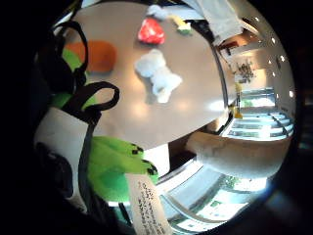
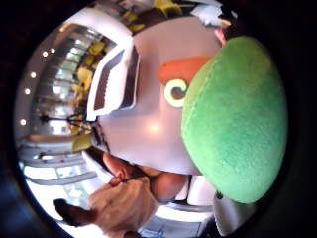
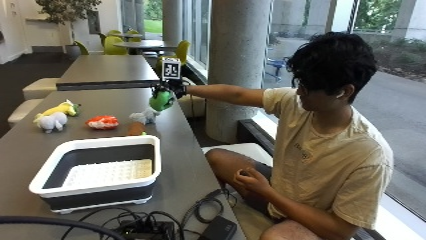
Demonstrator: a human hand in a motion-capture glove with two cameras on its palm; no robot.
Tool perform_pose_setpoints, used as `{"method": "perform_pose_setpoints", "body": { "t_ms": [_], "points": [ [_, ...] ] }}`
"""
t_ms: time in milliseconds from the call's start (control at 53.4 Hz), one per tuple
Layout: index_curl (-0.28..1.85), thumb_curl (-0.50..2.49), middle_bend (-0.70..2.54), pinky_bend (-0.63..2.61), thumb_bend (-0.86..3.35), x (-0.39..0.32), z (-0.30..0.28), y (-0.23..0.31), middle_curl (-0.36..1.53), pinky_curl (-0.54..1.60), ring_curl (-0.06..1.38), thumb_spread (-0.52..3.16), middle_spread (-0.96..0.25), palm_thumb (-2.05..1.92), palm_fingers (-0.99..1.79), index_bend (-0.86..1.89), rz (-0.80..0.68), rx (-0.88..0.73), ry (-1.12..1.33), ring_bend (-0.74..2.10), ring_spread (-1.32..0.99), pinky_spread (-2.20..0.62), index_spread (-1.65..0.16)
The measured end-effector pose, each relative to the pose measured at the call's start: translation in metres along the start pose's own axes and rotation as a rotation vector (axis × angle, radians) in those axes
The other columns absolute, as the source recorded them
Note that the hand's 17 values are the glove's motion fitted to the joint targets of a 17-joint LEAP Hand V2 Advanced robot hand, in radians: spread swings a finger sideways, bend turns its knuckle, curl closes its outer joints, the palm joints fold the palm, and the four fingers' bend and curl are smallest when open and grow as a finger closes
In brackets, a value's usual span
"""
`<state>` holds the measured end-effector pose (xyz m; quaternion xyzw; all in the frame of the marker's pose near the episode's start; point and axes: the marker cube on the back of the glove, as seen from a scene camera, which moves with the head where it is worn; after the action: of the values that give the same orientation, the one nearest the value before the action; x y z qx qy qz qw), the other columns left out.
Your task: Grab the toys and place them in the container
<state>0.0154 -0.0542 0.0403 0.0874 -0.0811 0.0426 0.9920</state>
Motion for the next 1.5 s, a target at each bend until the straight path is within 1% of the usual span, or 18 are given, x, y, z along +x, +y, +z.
{"method": "perform_pose_setpoints", "body": {
  "t_ms": [206,262,318,374,468,562,580,637,674,768,843,917,1030,1086,1161,1254,1386,1498],
  "points": [
    [0.29,0.89,0.45,1.22,0.14,-0.013,-0.061,-0.008,0.55,0.41,0.62,0.67,-0.44,0.86,0.66,0.36,-0.015,0.092,0.081,0.93,-0.47,-0.35,-0.39],
    [0.30,0.90,0.45,1.23,0.13,0.009,-0.078,-0.009,0.57,0.41,0.62,0.66,-0.44,0.85,0.65,0.36,0.012,0.118,0.108,0.93,-0.48,-0.35,-0.39],
    [0.32,0.92,0.43,1.23,0.13,0.030,-0.087,-0.011,0.59,0.41,0.63,0.64,-0.45,0.85,0.64,0.36,0.053,0.144,-0.004,0.93,-0.48,-0.35,-0.40],
    [0.33,0.94,0.43,1.23,0.13,0.018,-0.097,-0.018,0.61,0.42,0.63,0.63,-0.45,0.85,0.63,0.36,0.050,0.162,-0.086,0.93,-0.48,-0.35,-0.40],
    [0.36,0.96,0.41,1.24,0.12,0.001,-0.132,-0.036,0.64,0.42,0.64,0.62,-0.45,0.84,0.61,0.35,-0.003,0.177,0.084,0.93,-0.48,-0.35,-0.40],
    [0.38,0.98,0.39,1.25,0.12,-0.032,-0.145,-0.049,0.67,0.42,0.65,0.61,-0.45,0.84,0.59,0.33,0.096,0.192,0.025,0.93,-0.47,-0.34,-0.40],
    [0.39,0.99,0.38,1.26,0.12,-0.038,-0.147,-0.053,0.68,0.42,0.66,0.61,-0.46,0.84,0.59,0.33,0.071,0.192,0.019,0.93,-0.48,-0.34,-0.40],
    [0.40,1.00,0.37,1.26,0.12,-0.052,-0.155,-0.068,0.70,0.42,0.66,0.61,-0.45,0.84,0.57,0.32,-0.085,0.184,0.084,0.93,-0.47,-0.34,-0.40],
    [0.41,1.01,0.36,1.26,0.11,-0.064,-0.158,-0.077,0.71,0.42,0.66,0.61,-0.45,0.84,0.56,0.31,-0.138,0.183,0.108,0.92,-0.47,-0.34,-0.40],
    [0.44,1.02,0.34,1.27,0.11,-0.098,-0.160,-0.093,0.73,0.42,0.66,0.61,-0.45,0.84,0.55,0.28,-0.091,0.187,0.087,0.91,-0.46,-0.34,-0.40],
    [0.46,1.03,0.32,1.27,0.10,-0.119,-0.161,-0.107,0.75,0.42,0.66,0.62,-0.44,0.83,0.55,0.25,-0.137,0.180,0.119,0.91,-0.46,-0.34,-0.40],
    [0.48,1.04,0.30,1.28,0.10,-0.146,-0.155,-0.117,0.77,0.42,0.67,0.62,-0.44,0.83,0.53,0.23,-0.100,0.174,0.053,0.90,-0.46,-0.34,-0.39],
    [0.51,1.06,0.27,1.28,0.09,-0.185,-0.150,-0.136,0.80,0.41,0.67,0.63,-0.43,0.83,0.53,0.19,-0.275,0.152,0.085,0.88,-0.45,-0.33,-0.39],
    [0.52,1.06,0.25,1.28,0.09,-0.204,-0.142,-0.144,0.81,0.41,0.67,0.64,-0.43,0.83,0.52,0.18,-0.292,0.144,0.071,0.88,-0.44,-0.33,-0.39],
    [0.53,1.07,0.23,1.29,0.08,-0.225,-0.132,-0.151,0.82,0.41,0.67,0.65,-0.42,0.83,0.51,0.16,-0.227,0.127,0.036,0.87,-0.44,-0.33,-0.39],
    [0.54,1.08,0.21,1.30,0.08,-0.239,-0.125,-0.160,0.84,0.41,0.67,0.67,-0.42,0.83,0.49,0.15,-0.329,0.106,0.071,0.87,-0.43,-0.33,-0.38],
    [0.56,1.09,0.18,1.32,0.07,-0.267,-0.105,-0.167,0.86,0.41,0.67,0.71,-0.40,0.83,0.45,0.15,-0.214,0.073,0.021,0.86,-0.41,-0.32,-0.38],
    [0.56,1.09,0.18,1.33,0.08,-0.287,-0.095,-0.179,0.86,0.40,0.67,0.76,-0.38,0.83,0.42,0.15,-0.345,0.069,0.030,0.86,-0.40,-0.31,-0.37]
  ]
}}
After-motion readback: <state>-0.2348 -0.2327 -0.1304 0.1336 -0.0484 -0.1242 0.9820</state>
